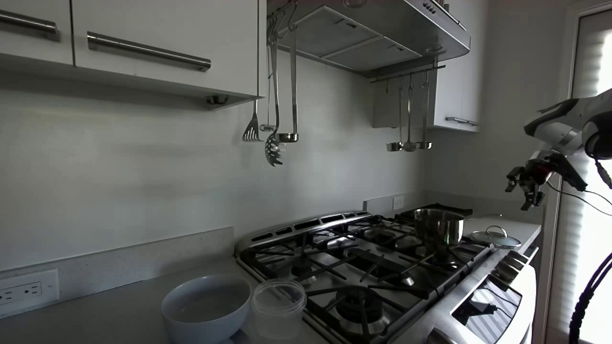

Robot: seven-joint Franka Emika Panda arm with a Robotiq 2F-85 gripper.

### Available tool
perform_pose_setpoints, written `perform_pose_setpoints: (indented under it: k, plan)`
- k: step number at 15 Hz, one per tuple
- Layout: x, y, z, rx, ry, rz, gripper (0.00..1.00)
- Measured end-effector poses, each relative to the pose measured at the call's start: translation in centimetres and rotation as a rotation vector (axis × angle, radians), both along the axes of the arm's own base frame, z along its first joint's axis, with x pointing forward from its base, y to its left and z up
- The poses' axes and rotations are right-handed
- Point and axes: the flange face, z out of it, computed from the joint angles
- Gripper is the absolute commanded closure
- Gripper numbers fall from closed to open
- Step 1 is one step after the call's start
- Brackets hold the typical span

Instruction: Slide the silver pot to the bottom right cooker on the stove

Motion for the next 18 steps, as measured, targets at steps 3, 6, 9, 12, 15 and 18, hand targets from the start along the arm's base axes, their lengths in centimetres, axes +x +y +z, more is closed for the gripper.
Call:
perform_pose_setpoints:
  k: [3,6,9,12,15,18]
  plan:
    - [-0.3,1.1,4.5,-0.148,0.013,0.017,0.00]
    - [0.1,3.1,8.5,-0.289,-0.001,0.041,0.00]
    - [1.2,5.4,11.7,-0.409,-0.043,0.059,0.00]
    - [2.9,8.0,13.7,-0.489,-0.107,0.076,0.00]
    - [4.6,10.5,14.6,-0.539,-0.157,0.101,0.00]
    - [5.9,12.8,15.0,-0.563,-0.197,0.116,0.00]
